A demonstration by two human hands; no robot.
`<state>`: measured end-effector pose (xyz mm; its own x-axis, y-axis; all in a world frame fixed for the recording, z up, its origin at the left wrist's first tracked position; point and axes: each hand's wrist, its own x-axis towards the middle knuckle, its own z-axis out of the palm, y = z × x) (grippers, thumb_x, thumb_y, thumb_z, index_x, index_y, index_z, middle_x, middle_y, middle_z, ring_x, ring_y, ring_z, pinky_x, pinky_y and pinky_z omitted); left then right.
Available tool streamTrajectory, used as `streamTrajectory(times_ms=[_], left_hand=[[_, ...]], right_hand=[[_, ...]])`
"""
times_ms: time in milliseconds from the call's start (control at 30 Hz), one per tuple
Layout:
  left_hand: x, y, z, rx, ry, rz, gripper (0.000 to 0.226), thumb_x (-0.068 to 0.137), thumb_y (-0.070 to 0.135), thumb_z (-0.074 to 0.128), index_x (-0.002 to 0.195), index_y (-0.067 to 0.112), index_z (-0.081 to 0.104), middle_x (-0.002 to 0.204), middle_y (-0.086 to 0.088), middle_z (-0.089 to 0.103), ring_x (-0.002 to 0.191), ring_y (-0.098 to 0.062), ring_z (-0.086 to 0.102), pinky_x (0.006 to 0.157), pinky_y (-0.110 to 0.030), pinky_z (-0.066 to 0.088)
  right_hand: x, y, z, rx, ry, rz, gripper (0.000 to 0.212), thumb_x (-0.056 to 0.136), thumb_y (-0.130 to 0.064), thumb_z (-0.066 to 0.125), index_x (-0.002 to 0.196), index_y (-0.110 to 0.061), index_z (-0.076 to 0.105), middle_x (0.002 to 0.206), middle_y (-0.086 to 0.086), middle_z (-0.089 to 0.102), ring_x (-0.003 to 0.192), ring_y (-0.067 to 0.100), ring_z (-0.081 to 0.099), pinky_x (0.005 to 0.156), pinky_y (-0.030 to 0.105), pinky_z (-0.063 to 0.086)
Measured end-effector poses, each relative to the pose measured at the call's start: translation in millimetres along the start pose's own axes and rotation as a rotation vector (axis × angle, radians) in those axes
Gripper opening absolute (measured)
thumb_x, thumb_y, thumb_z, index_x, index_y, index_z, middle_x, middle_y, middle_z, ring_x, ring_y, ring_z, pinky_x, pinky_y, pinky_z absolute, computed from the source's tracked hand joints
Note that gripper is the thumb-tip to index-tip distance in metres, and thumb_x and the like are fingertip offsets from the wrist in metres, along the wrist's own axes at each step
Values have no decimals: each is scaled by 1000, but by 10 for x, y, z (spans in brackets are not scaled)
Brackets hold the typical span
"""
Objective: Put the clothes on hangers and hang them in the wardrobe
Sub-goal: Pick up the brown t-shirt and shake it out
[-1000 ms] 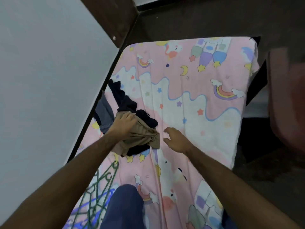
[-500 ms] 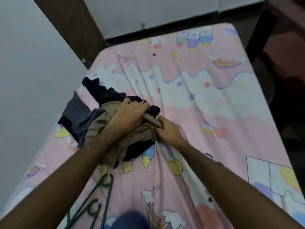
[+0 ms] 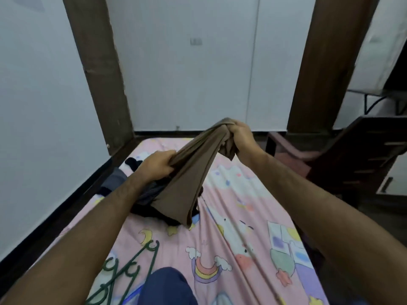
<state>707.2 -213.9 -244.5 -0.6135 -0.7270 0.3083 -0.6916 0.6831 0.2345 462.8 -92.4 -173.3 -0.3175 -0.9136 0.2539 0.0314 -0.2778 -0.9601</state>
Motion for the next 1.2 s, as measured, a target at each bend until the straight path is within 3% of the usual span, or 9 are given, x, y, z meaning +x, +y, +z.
streamTrajectory(times_ms=[333, 500, 633, 700, 833, 967, 1100, 1167, 1200], left_hand=[[-317, -222, 7, 220, 119, -220, 30, 86, 28, 41, 105, 25, 63, 106, -2, 71, 100, -30, 65, 84, -43, 48], [114, -158, -483, -358, 522, -542, 42, 91, 3, 40, 120, 15, 68, 120, -16, 68, 112, -38, 61, 95, -43, 49], [541, 446, -989, -755, 769, -265, 45, 81, -2, 38, 103, 18, 72, 108, 0, 73, 108, -19, 65, 98, -35, 51], [720, 739, -1114, -860, 719, -12, 45, 83, -4, 39, 108, 16, 70, 110, 3, 70, 109, -10, 63, 102, -33, 49], [1069, 1093, -1194, -730, 675, 148, 32, 90, 6, 45, 114, 7, 66, 119, -5, 65, 115, -16, 60, 107, -37, 46], [1160, 1276, -995, -745, 672, 22, 18, 92, 6, 49, 97, 15, 64, 95, 0, 66, 92, -15, 60, 90, -35, 48], [1006, 1318, -730, -515, 402, 23, 16, 78, 22, 60, 87, 27, 72, 84, 8, 72, 90, -12, 68, 79, -23, 49], [929, 1455, -679, -364, 289, 104, 16, 72, 30, 60, 82, 31, 73, 81, 10, 72, 87, -12, 69, 78, -25, 51], [903, 1562, -662, -309, 253, 145, 18, 70, 34, 60, 82, 30, 73, 81, 9, 73, 85, -13, 69, 78, -29, 53]], right_hand=[[-75, -609, -331, 339, 219, -87, 28, 95, -12, 48, 75, -12, 67, 67, 5, 66, 68, 23, 64, 72, 34, 54], [-25, -461, -617, 388, 259, -35, 24, 98, -17, 52, 80, -9, 66, 68, 5, 65, 64, 17, 64, 63, 26, 56], [105, -358, -946, 497, 366, -44, 24, 95, -27, 54, 84, -11, 69, 87, 10, 67, 86, 27, 65, 82, 34, 57], [72, -478, -1110, 539, 395, -77, 29, 97, -31, 52, 83, -11, 68, 90, 11, 67, 88, 28, 66, 86, 34, 57], [-106, -763, -1470, 591, 349, -128, 56, 108, -28, 33, 72, -12, 72, 75, 7, 73, 76, 22, 71, 67, 27, 58], [-364, -722, -1884, 216, 267, 55, 46, 106, -18, 36, 86, -7, 77, 79, 7, 77, 83, 26, 75, 59, 24, 58], [-474, -446, -2296, -865, 31, 421, 23, 95, -5, 53, 106, -4, 73, 101, 16, 76, 95, 33, 70, 80, 38, 61], [-468, -381, -2243, -1284, 30, 363, 24, 92, -7, 57, 115, -7, 68, 118, 15, 69, 105, 30, 66, 92, 41, 56], [-440, -344, -2136, -1239, 47, 253, 33, 91, -6, 60, 124, -8, 62, 126, 12, 65, 113, 27, 63, 94, 37, 53]])
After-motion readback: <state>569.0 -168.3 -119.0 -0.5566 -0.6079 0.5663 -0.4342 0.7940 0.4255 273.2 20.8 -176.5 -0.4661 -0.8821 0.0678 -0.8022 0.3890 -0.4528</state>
